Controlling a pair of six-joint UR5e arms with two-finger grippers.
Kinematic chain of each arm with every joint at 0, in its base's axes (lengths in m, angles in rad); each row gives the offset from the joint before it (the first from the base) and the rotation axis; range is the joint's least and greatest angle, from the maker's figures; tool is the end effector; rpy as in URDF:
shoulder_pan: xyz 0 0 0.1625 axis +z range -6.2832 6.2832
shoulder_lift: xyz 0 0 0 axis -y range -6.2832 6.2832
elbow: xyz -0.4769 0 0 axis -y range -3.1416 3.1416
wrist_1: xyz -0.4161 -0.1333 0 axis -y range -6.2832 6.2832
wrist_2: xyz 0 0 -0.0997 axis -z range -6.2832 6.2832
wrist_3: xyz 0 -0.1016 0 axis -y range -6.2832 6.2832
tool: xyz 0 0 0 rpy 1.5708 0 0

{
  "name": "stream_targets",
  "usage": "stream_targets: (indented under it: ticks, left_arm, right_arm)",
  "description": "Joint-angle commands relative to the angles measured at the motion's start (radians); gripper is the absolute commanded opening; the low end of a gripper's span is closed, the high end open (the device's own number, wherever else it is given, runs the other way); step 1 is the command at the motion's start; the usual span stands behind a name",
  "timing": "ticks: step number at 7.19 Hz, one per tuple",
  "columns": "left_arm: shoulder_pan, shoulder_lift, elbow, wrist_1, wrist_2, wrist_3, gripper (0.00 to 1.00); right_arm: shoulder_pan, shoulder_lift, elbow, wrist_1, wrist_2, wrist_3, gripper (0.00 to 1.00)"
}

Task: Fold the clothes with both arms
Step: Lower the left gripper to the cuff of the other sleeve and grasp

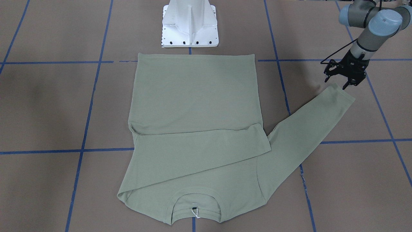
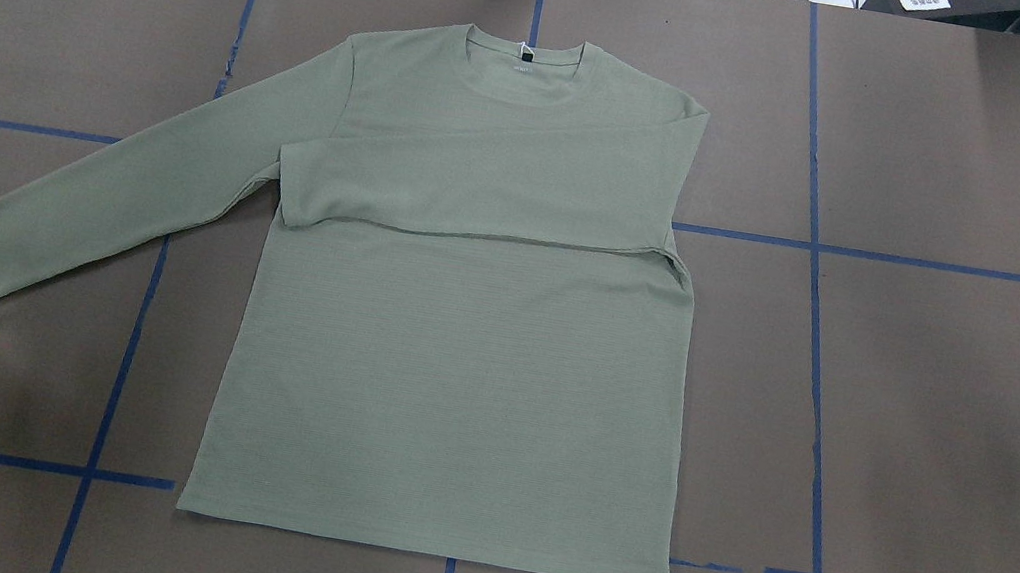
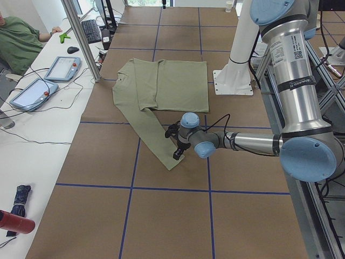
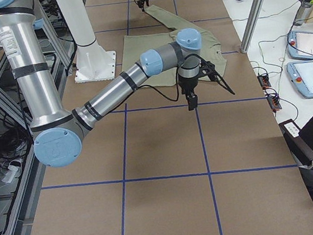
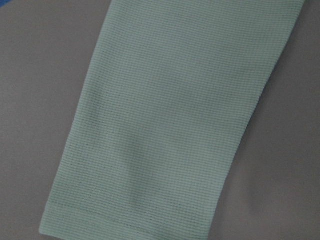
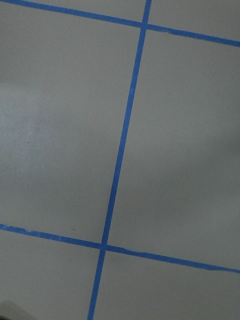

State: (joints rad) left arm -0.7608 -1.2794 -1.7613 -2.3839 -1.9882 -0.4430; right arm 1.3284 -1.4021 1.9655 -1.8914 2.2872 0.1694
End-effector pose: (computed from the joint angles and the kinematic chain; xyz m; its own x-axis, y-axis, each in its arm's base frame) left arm 0.2357 -0.3516 0.6664 0.6311 0.5395 -0.5574 -0.3074 0.8336 0.4589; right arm -0.0667 -0.5470 0.4608 0.7236 -0.1706 0.6688 0.1126 0.9852 0.1295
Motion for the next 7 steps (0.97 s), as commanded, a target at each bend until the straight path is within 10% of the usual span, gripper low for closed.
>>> stream_targets:
  ticks: [1,5,7]
  left_arm:
    - [0.005,0.011,0.000,0.000,0.000,0.003,0.63]
    - [0.017,0.015,0.005,0.002,0.000,0.004,0.59]
    - [0.018,0.015,0.005,0.003,0.000,0.004,0.41]
  right_arm:
    - [0.000,0.000,0.001,0.000,0.001,0.004,1.00]
    - [0.000,0.000,0.000,0.000,0.001,0.004,1.00]
    - [0.000,0.000,-0.004,0.000,0.001,0.004,1.00]
